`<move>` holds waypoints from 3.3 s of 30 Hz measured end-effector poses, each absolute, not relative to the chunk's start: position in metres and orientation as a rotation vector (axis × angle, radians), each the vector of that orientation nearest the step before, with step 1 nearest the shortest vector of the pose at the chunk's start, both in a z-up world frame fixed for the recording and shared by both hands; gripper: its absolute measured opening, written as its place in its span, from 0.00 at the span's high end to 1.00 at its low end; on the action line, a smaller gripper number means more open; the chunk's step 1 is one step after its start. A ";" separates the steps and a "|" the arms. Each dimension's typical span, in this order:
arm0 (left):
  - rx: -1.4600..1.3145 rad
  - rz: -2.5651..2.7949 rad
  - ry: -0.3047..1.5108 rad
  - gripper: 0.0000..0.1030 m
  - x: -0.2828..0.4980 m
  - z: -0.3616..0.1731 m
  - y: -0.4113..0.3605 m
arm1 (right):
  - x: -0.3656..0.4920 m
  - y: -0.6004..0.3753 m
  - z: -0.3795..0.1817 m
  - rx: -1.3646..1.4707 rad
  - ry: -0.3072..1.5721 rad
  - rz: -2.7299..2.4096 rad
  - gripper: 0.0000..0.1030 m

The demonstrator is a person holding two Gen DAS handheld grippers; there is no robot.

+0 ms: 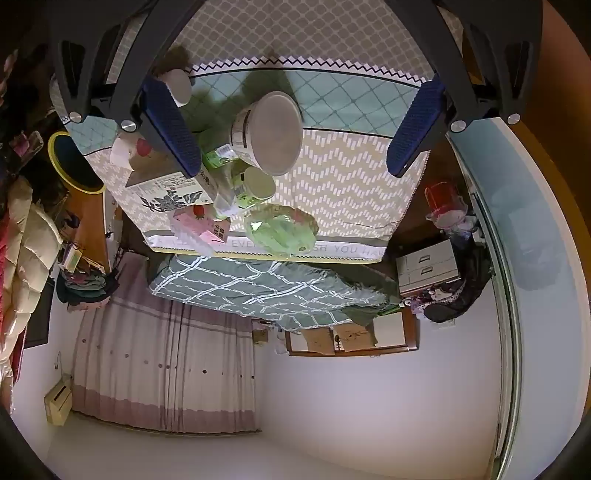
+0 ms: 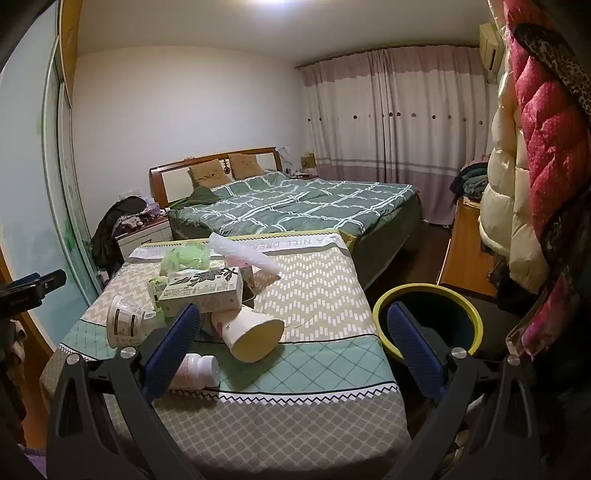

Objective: Collect trash

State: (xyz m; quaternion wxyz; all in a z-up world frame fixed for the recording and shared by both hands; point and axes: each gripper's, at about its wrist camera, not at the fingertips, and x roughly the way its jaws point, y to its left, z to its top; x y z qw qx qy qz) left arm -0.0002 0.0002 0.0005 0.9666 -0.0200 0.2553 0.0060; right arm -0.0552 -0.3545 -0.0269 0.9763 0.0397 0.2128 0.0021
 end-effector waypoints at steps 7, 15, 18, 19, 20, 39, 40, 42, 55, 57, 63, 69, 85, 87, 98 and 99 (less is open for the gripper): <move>-0.056 0.002 0.523 0.04 0.004 0.003 0.007 | -0.055 -0.353 -0.029 0.078 0.416 0.001 0.06; -0.044 0.005 0.508 0.04 -0.005 0.003 0.000 | -0.052 -0.357 -0.029 0.081 0.427 0.002 0.06; -0.039 -0.001 0.514 0.04 -0.005 0.003 -0.002 | -0.052 -0.356 -0.031 0.080 0.428 -0.005 0.06; -0.037 -0.004 0.516 0.04 -0.005 0.003 -0.003 | -0.052 -0.356 -0.031 0.082 0.428 -0.006 0.06; -0.037 -0.006 0.521 0.04 -0.003 0.000 -0.003 | -0.052 -0.356 -0.032 0.083 0.428 -0.005 0.06; -0.034 -0.018 0.533 0.04 -0.001 -0.003 -0.005 | -0.047 -0.360 -0.037 0.095 0.438 -0.019 0.06; -0.034 -0.019 0.534 0.04 -0.001 -0.003 -0.005 | -0.047 -0.360 -0.038 0.096 0.439 -0.019 0.06; -0.034 -0.018 0.537 0.04 0.000 -0.004 -0.005 | -0.046 -0.360 -0.038 0.097 0.441 -0.021 0.06; -0.024 -0.019 0.547 0.04 0.004 -0.008 -0.006 | -0.044 -0.361 -0.039 0.101 0.445 -0.020 0.06; -0.023 -0.020 0.549 0.04 0.004 -0.008 -0.007 | -0.044 -0.361 -0.039 0.102 0.446 -0.021 0.06; -0.009 -0.023 0.558 0.04 0.007 -0.010 -0.010 | -0.042 -0.362 -0.040 0.108 0.454 -0.023 0.06; -0.008 -0.022 0.558 0.04 0.008 -0.011 -0.011 | -0.042 -0.361 -0.040 0.108 0.453 -0.023 0.06; -0.002 -0.023 0.567 0.04 0.010 -0.013 -0.012 | -0.040 -0.362 -0.041 0.109 0.456 -0.023 0.06; -0.002 -0.023 0.567 0.04 0.011 -0.014 -0.013 | -0.041 -0.362 -0.041 0.109 0.456 -0.023 0.06; 0.003 -0.021 0.569 0.04 0.012 -0.015 -0.014 | -0.038 -0.363 -0.042 0.113 0.464 -0.018 0.06; 0.002 -0.021 0.568 0.04 0.011 -0.015 -0.013 | -0.036 -0.363 -0.043 0.114 0.466 -0.016 0.06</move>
